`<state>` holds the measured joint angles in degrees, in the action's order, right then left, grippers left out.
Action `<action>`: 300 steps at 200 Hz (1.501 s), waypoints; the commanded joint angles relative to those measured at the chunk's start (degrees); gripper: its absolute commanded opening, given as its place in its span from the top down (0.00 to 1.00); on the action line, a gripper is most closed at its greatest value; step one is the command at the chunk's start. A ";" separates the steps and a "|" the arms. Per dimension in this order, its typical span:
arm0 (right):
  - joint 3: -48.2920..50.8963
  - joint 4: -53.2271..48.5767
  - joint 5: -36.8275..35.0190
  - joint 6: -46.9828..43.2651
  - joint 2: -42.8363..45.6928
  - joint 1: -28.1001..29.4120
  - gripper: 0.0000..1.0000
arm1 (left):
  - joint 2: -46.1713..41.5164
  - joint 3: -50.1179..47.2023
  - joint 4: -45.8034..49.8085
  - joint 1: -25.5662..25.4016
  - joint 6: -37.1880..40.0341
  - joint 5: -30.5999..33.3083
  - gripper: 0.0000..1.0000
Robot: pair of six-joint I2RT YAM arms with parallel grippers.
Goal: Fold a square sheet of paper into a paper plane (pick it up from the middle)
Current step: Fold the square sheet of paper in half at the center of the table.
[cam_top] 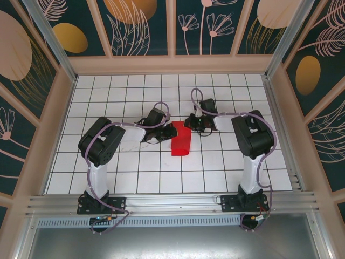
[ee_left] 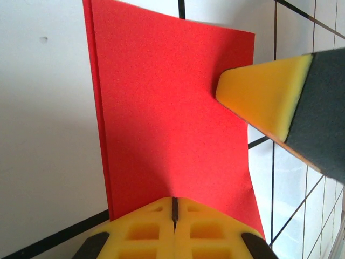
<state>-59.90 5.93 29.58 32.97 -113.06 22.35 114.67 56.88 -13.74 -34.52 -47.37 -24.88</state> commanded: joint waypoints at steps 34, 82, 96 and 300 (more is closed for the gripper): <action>-1.43 -0.39 -6.87 -0.27 0.66 -7.92 1.00 | 7.58 -6.22 16.56 0.65 2.41 10.43 1.00; 0.60 -0.09 -5.18 -2.24 7.66 -1.81 1.00 | 7.29 -6.21 16.30 0.62 2.36 10.47 1.00; -0.08 -0.35 -3.96 -1.53 6.29 -0.10 1.00 | 7.49 -6.04 16.30 0.62 2.37 10.47 1.00; 8.76 -4.64 2.70 -0.54 10.84 4.47 1.00 | 7.85 -6.14 15.32 0.61 2.37 10.65 1.00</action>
<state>-54.17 1.63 26.79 31.90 -101.93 25.30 114.54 56.14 -15.07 -34.52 -47.13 -24.88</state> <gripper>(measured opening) 0.045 0.066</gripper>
